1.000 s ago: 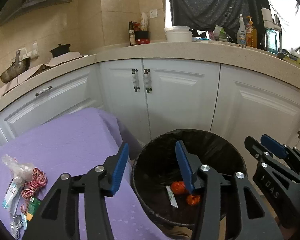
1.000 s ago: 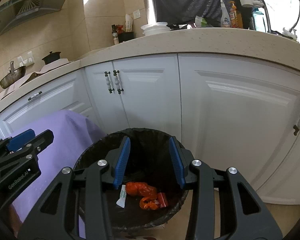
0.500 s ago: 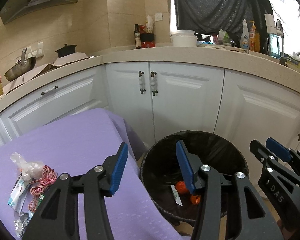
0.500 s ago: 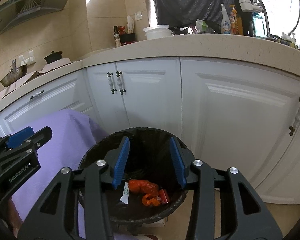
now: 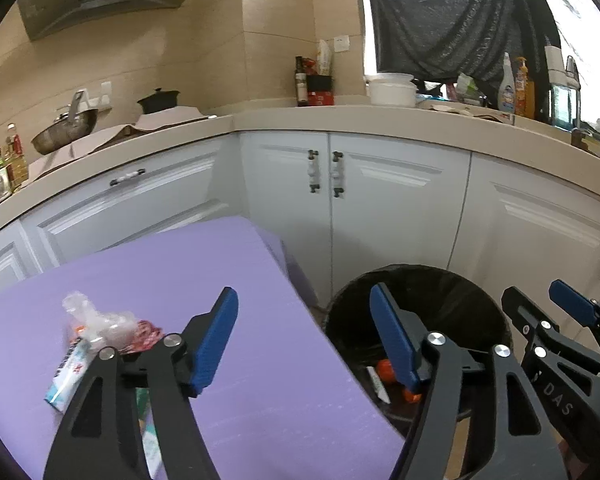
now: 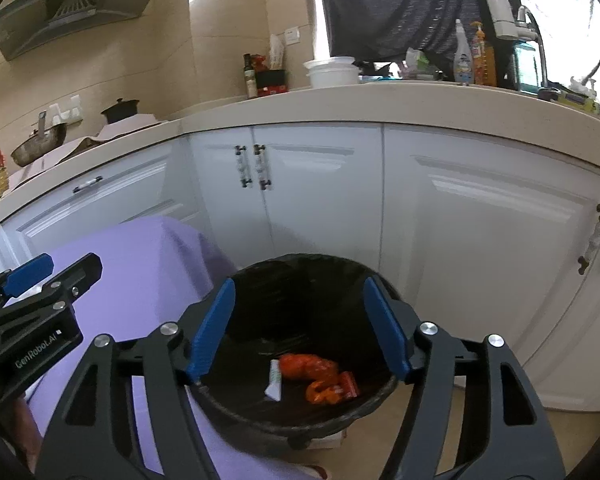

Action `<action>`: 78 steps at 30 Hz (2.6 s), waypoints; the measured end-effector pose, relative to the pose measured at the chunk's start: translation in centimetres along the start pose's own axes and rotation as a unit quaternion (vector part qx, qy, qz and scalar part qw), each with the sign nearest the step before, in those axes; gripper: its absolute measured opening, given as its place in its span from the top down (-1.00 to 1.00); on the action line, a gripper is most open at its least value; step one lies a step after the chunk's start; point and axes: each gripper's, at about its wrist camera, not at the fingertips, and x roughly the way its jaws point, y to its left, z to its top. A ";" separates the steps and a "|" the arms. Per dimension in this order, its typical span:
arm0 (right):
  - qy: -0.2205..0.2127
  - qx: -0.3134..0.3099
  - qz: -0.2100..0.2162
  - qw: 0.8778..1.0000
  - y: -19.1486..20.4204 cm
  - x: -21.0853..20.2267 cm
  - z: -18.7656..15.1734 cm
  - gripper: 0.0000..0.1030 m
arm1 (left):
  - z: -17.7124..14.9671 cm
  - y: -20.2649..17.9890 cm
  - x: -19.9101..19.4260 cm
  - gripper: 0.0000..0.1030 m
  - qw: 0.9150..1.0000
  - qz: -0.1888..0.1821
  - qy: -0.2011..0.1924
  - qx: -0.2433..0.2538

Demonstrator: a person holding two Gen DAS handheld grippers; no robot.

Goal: Collect trash
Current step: 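Grasp the foil wrapper with the left tool while the right tool grasps the teal tube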

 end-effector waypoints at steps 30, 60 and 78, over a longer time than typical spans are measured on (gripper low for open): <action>0.070 -0.105 0.174 0.977 20.3 -4.3 -7.1 -0.40 | -9.2 18.1 -7.8 -0.42 0.982 0.181 0.043 -0.042; 0.130 -0.141 0.171 0.966 22.4 -3.5 -10.0 0.67 | -9.9 18.6 -7.7 -0.42 0.987 0.138 0.058 -0.061; 0.121 -0.105 0.175 0.971 18.8 -3.2 -9.4 0.67 | -10.6 15.9 -3.8 0.42 0.986 0.078 0.145 0.006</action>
